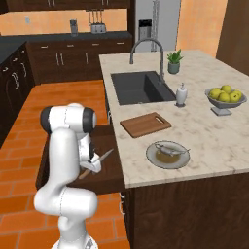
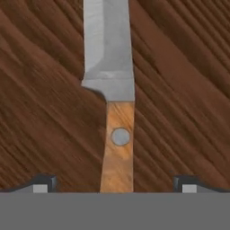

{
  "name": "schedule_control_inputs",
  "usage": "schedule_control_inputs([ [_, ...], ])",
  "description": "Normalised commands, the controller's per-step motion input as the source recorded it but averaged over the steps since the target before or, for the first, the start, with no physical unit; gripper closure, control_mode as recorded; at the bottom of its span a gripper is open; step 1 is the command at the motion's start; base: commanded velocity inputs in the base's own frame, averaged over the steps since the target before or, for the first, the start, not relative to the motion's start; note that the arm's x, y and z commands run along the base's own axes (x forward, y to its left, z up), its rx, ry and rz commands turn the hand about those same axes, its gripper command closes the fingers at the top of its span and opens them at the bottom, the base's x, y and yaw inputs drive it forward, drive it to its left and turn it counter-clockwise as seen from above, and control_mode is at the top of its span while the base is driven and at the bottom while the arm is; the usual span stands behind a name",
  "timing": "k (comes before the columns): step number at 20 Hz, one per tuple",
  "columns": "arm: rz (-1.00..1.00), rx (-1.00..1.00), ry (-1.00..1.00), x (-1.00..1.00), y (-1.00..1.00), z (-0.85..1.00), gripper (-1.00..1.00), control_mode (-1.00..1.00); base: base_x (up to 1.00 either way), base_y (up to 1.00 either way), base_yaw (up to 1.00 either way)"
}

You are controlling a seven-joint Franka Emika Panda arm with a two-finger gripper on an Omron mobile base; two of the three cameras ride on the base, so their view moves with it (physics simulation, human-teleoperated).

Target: Pick up the knife from the drawer and place it on the cutting board. Then place the meat from the plate to the cutting board.

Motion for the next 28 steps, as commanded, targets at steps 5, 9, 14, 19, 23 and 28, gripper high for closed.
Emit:
schedule_control_inputs([
  [5, 0.0, -0.02, -0.02, 0.12, 0.02, -0.26, 1.0, -1.0, 0.0, 0.0, 0.0],
  [9, 0.0, 0.0, -0.06, 0.0, 0.0, -0.15, 1.0, -1.0, 0.0, 0.0, 0.0],
  [14, -0.01, 0.01, -0.13, -0.06, 0.07, 0.06, 1.0, -1.0, 0.0, 0.0, 0.0],
  [19, -0.03, 0.08, -0.19, -0.15, 0.42, 0.94, 1.0, -1.0, 0.0, 0.0, 0.0],
  [23, 0.0, 0.14, -0.11, -0.38, 0.66, 1.0, 1.0, -1.0, 0.0, 0.0, 0.0],
  [28, -0.05, 0.02, -0.24, -0.24, 0.02, 1.0, 1.0, -1.0, 0.0, 0.0, 0.0],
])
